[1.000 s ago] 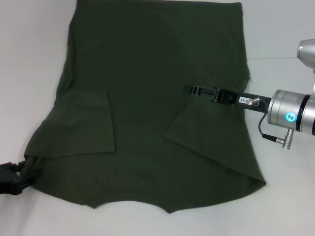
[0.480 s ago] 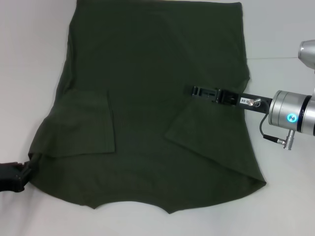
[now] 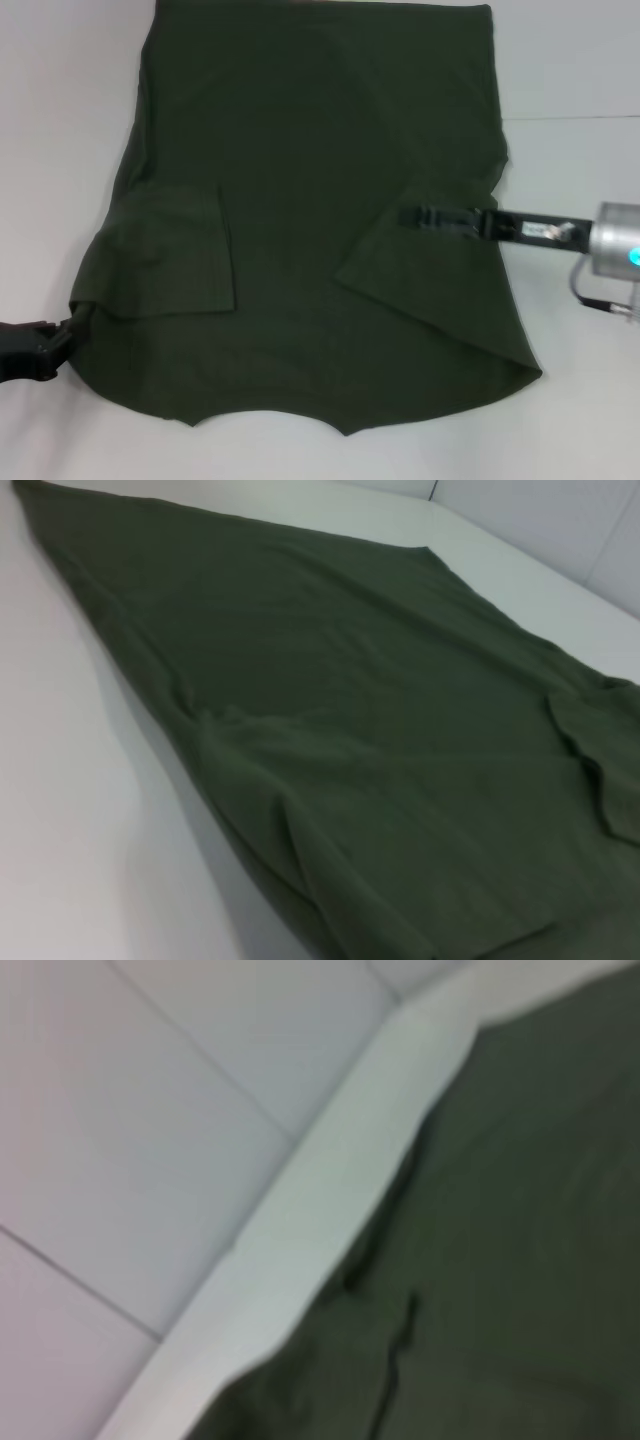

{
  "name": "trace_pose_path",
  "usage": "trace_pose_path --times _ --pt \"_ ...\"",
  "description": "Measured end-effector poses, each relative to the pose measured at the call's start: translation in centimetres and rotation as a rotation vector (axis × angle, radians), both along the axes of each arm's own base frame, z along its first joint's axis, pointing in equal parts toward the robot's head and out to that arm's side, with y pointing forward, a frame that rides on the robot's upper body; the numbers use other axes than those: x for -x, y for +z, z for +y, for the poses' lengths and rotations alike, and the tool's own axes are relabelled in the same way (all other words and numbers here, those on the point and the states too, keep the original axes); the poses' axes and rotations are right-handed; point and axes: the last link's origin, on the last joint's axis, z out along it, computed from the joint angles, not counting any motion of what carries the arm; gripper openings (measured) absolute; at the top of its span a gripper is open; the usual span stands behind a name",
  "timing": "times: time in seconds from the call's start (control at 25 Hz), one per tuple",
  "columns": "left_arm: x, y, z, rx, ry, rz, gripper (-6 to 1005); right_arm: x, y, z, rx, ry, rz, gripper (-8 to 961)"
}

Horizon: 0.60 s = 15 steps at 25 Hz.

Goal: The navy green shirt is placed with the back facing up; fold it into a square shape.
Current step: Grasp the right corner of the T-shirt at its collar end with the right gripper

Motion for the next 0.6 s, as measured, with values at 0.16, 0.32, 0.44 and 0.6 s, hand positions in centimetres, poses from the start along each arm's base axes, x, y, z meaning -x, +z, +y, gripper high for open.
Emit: trace_pose_path --times 0.16,0.32,0.44,0.6 --pt "-0.3 -0.2 0.0 0.012 0.000 -0.021 48 -1.8 1.6 -1.4 0.110 -0.072 -0.009 912" --pt "-0.4 -0.3 0.0 0.017 0.003 -0.028 49 -3.7 3.2 -3.3 0.192 -0.154 -0.010 912" --pt "-0.4 -0.4 0.0 0.018 0.005 -0.030 49 -5.0 4.3 -4.7 0.216 -0.209 0.005 912" --pt "-0.4 -0.3 0.0 0.019 0.009 -0.031 49 -6.6 5.4 -6.2 0.217 -0.268 0.019 911"
